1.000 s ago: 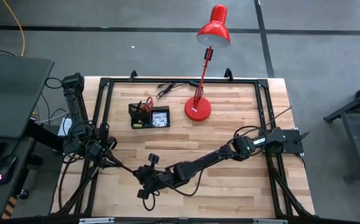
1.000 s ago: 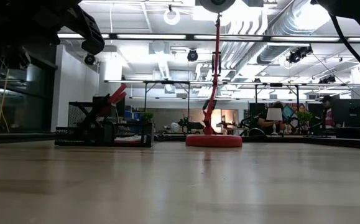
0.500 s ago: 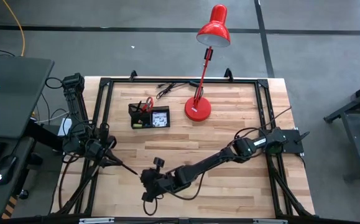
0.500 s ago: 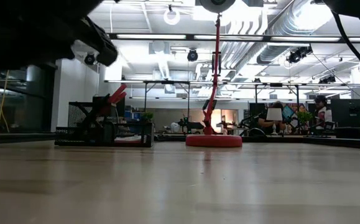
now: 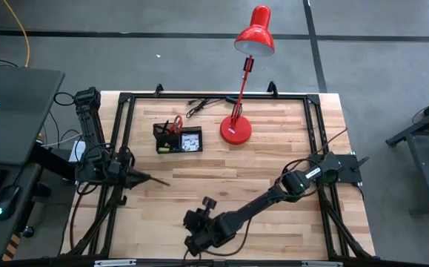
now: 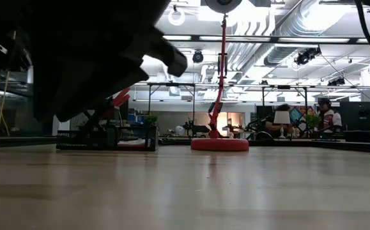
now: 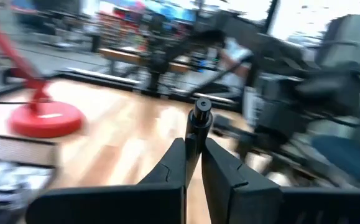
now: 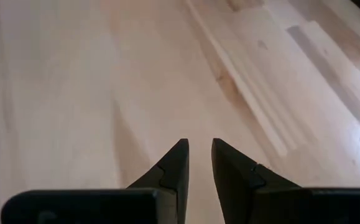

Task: Pick and place office supplies into organizer
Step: Put the black pen into the black desk organizer, then return to Home Position

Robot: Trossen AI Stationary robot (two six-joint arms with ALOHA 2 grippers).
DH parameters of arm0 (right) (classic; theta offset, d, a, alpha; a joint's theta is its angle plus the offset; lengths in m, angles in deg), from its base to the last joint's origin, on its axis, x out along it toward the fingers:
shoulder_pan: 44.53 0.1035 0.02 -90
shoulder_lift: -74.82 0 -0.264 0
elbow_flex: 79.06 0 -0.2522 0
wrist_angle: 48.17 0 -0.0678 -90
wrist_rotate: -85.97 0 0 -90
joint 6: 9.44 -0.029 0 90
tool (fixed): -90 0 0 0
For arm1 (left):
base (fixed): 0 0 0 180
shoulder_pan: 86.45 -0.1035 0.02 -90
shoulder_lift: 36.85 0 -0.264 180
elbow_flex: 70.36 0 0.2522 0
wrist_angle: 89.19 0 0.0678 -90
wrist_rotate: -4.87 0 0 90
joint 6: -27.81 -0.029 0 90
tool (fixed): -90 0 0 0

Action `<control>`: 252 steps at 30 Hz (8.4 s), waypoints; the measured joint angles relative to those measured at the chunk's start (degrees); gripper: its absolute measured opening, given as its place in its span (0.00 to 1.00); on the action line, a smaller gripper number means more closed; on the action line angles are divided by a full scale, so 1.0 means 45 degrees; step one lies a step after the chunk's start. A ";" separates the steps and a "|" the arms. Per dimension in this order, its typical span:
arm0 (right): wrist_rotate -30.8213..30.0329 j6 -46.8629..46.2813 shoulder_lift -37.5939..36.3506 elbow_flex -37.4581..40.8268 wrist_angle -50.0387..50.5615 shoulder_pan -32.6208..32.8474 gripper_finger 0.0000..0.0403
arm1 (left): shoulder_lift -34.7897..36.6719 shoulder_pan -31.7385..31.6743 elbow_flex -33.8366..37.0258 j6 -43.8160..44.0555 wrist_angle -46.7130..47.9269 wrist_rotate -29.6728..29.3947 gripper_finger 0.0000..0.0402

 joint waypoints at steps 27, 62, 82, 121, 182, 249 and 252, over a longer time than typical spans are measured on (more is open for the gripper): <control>-0.0238 0.0559 0.0000 0.0000 0.0570 0.0265 0.14 | 0.0092 -0.4453 -0.0058 -0.5286 -0.2989 -0.3440 0.01; -0.0354 0.1099 -0.0019 0.0131 0.0517 0.0309 0.12 | 0.0083 -0.9083 -0.0058 -0.6487 -0.3344 -0.2696 0.01; -0.0471 0.1039 -0.0015 0.0610 -0.0012 0.0309 0.12 | 0.0078 -0.9083 -0.0058 -0.2156 0.0312 -0.1697 0.00; -0.0675 0.1140 -0.0005 0.0636 -0.0207 0.0309 0.10 | -0.2088 -1.7998 -0.5377 0.2637 1.1646 0.9238 0.01; 0.3280 0.7485 0.0447 0.0612 -0.7304 -0.0213 0.09 | 0.1529 -0.6641 -0.0390 -0.1454 0.3465 0.7911 0.84; 0.0957 0.7985 -1.4987 2.4909 -2.1809 -0.0017 0.12 | 0.2667 -0.2079 -0.0005 -0.1785 0.4303 0.2522 0.84; 0.1015 0.8033 -1.5949 2.6013 -2.1356 0.0016 0.12 | 0.2667 -0.2079 -0.0005 -0.1598 0.4329 0.2522 0.84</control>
